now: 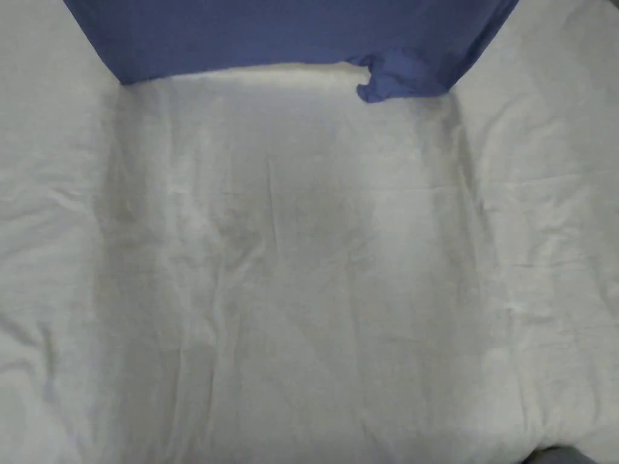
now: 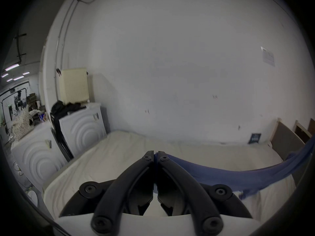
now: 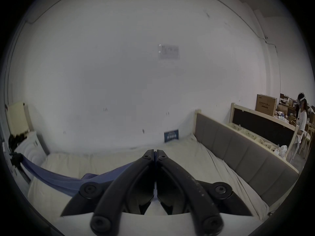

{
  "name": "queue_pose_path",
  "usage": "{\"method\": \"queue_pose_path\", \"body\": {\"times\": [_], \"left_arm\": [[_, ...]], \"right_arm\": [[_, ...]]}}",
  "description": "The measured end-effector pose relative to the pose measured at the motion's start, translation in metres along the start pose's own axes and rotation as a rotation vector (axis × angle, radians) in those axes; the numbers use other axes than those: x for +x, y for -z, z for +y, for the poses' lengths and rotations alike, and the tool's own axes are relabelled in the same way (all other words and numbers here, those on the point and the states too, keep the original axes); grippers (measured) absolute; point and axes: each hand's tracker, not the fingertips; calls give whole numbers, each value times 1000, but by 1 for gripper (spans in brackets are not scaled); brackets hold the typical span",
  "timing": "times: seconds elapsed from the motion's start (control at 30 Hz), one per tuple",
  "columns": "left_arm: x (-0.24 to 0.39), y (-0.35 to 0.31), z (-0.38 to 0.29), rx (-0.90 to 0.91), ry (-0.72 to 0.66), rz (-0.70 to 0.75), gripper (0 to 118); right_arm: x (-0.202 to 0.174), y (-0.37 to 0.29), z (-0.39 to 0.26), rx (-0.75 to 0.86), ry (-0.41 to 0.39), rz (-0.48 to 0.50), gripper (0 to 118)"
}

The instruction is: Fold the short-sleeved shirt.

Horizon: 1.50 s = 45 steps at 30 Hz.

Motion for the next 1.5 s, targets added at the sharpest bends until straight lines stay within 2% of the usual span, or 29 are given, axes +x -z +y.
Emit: {"method": "queue_pose_path", "body": {"times": [0.17, 0.33, 0.4, 0.47, 0.6, 0.67, 0.8, 0.87, 1.0, 1.1, 1.2, 1.23, 1.27, 1.3, 1.33, 1.37, 1.4, 1.43, 1.47, 1.5], "left_arm": [[-24, -28, -90, -83, 1, -65, 3], [-45, -59, -198, -199, 89, -116, 3], [-53, -68, -238, -262, 68, -126, 3], [-61, -79, -279, -319, 38, -140, 3], [-62, -110, -351, -414, 139, -166, 3], [-67, -124, -378, -433, 155, -163, 3], [-86, -142, -408, -488, 57, -149, 3], [-93, -153, -420, -498, 55, -136, 3], [-107, -172, -445, -555, 61, -120, 3], [-115, -186, -448, -570, 34, -123, 3], [-116, -194, -447, -582, 53, -112, 3], [-116, -194, -446, -581, 58, -111, 5], [-116, -194, -445, -581, 58, -110, 15], [-115, -193, -443, -584, 52, -106, 15], [-116, -192, -442, -587, 32, -89, 20], [-118, -193, -438, -586, 17, -73, 34], [-122, -194, -435, -578, -2, -74, 65], [-125, -195, -431, -559, -33, -82, 86], [-128, -197, -427, -549, -37, -81, 108], [-130, -200, -420, -526, -45, -72, 118]], "right_arm": [[41, -22, -92, -127, 60, 69, 4], [78, -54, -190, -255, -4, 95, 4], [91, -64, -229, -319, -17, 88, 4], [104, -75, -270, -394, -3, 95, 4], [124, -91, -341, -513, 20, 93, 4], [130, -99, -369, -537, -8, 84, 4], [137, -112, -408, -592, -54, 83, 4], [140, -119, -423, -614, -101, 67, 4], [154, -134, -448, -675, -48, 84, 4], [163, -150, -460, -693, -26, 98, 4], [172, -165, -469, -704, 29, 116, 4], [174, -168, -472, -706, 44, 113, 4], [174, -170, -475, -710, 50, 116, 5], [173, -172, -478, -706, 53, 117, 5], [172, -174, -479, -693, 51, 115, 8], [169, -177, -478, -672, 19, 104, 16], [167, -179, -477, -663, -43, 77, 49], [164, -182, -474, -646, -104, 72, 81], [161, -186, -470, -619, -140, 78, 106], [157, -191, -464, -572, -162, 85, 118]]}}
